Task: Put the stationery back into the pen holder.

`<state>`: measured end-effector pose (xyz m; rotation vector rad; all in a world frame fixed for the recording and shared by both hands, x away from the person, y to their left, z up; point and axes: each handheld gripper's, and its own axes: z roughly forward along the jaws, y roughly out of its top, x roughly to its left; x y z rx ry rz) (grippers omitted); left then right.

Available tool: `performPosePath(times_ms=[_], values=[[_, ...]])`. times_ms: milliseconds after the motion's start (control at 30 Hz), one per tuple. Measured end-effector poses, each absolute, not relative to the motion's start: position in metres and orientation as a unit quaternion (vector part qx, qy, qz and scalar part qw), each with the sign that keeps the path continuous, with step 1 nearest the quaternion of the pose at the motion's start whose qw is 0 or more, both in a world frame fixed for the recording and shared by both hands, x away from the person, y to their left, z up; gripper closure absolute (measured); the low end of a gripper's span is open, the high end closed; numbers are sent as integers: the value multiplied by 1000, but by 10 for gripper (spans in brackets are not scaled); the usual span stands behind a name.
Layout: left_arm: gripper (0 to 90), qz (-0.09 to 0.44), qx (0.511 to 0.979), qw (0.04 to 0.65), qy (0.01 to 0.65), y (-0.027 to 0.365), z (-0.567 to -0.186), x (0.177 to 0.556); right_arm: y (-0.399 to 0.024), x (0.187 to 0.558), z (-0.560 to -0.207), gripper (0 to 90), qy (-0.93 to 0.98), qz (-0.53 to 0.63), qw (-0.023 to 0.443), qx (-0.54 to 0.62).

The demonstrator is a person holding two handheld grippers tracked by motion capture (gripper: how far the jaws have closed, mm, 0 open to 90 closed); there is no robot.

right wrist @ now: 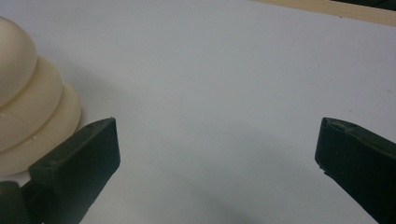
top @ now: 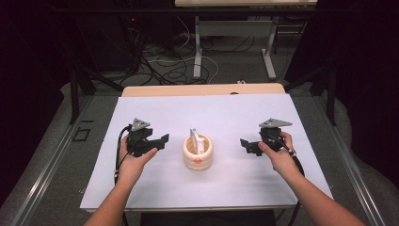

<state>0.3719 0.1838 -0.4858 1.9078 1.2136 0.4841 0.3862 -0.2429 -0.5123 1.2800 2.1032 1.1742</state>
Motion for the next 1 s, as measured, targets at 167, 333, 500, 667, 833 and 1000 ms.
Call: performPosePath(times_ms=[167, 333, 500, 667, 833, 1000], values=[[184, 207, 758, 397, 474, 186, -492, 373, -247, 388, -518, 0, 752, 416, 209, 466], [153, 207, 755, 401, 475, 189, -498, 374, -251, 388, -522, 0, 746, 411, 211, 479], [77, 212, 746, 392, 494, 194, -503, 376, -256, 388, -527, 0, 741, 413, 214, 484], [19, 210, 736, 393, 509, 200, -508, 378, -260, 387, -532, 0, 733, 413, 217, 496], [3, 209, 737, 394, 508, 205, -513, 378, -262, 386, -536, 0, 734, 413, 220, 493], [3, 208, 744, 388, 502, 208, -517, 377, -264, 384, -536, 0, 732, 413, 225, 493]])
